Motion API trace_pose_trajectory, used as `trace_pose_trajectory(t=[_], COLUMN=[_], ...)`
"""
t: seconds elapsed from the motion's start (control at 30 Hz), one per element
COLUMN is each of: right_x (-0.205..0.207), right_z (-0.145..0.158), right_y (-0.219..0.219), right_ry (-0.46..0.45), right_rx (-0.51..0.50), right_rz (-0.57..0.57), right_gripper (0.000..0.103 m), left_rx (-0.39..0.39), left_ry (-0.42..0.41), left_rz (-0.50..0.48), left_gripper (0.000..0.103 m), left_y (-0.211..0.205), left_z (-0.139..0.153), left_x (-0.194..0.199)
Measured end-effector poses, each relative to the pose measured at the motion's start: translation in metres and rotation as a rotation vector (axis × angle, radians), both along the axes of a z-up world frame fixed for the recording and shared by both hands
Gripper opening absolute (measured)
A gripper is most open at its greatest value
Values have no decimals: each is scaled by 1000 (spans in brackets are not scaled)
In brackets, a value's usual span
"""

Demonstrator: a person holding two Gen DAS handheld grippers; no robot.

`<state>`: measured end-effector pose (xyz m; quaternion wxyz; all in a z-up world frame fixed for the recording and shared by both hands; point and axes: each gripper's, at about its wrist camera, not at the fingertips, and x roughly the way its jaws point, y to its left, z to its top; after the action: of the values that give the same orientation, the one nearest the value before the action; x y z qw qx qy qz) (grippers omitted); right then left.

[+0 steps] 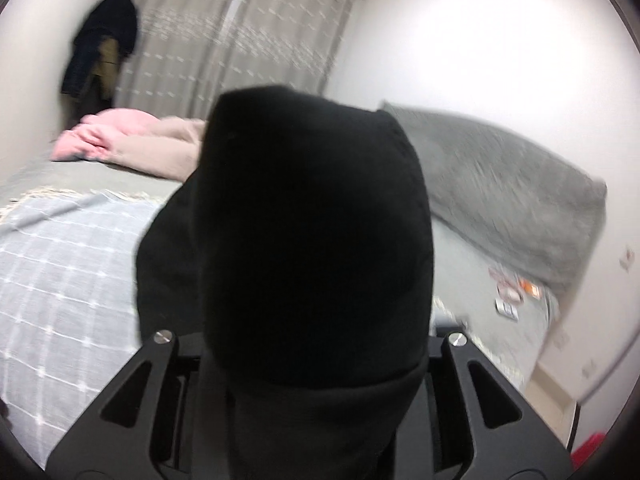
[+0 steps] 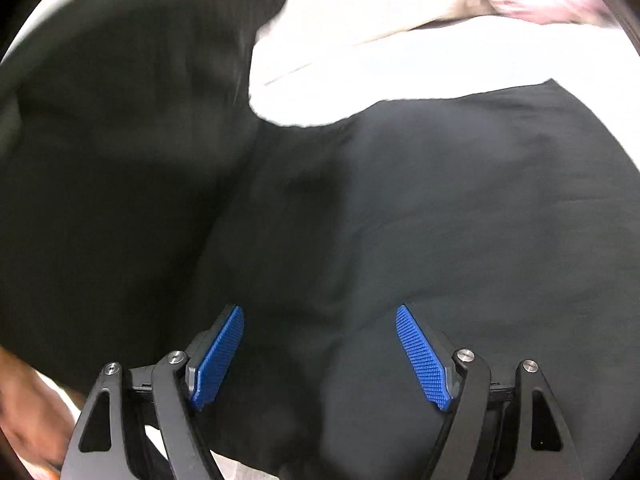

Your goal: Fold large clothes

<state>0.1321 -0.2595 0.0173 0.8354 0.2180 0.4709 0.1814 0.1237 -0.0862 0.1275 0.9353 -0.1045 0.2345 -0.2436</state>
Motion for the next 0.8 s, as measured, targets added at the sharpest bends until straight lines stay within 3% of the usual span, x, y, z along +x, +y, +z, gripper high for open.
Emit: trace_pose_trajectory(t=[0.1,0.2,0.27,0.33,0.47,0.53,0.67,0.8], right_x=[-11,-21,-27,-32,-36,-42,-35,-33], right_z=[5,2,1,-1,-6,-10,-10,-4], right_y=[-46,-89,-113,-130,-146,-136,-124,-109], right_ry=[-26,-21,-24,-27,-28,-31,-27,-24], right_rx=[36,96,141,186,321,364,374,327], right_rz=[-123,-240,-292,-329,-344,-334,-294,-258], right_gripper=[80,80,80,80,81,85,88,89], left_rx=[59,119,177,259,404,387,292,137], left_ry=[63,120,178,222,110,125,141,153], left_rz=[-88,-179,-270,-340,-392,-459,-552,-523], left_gripper=[29,38,58,64,74,82,83,83], left_y=[-32,-53,-68,-82,-89,-81,-50,1], left_z=[-27,-55,-80,-111,-115,-100,-73,-52], left_x=[-3,-7,-8,-12,-37,-48,-70,-87])
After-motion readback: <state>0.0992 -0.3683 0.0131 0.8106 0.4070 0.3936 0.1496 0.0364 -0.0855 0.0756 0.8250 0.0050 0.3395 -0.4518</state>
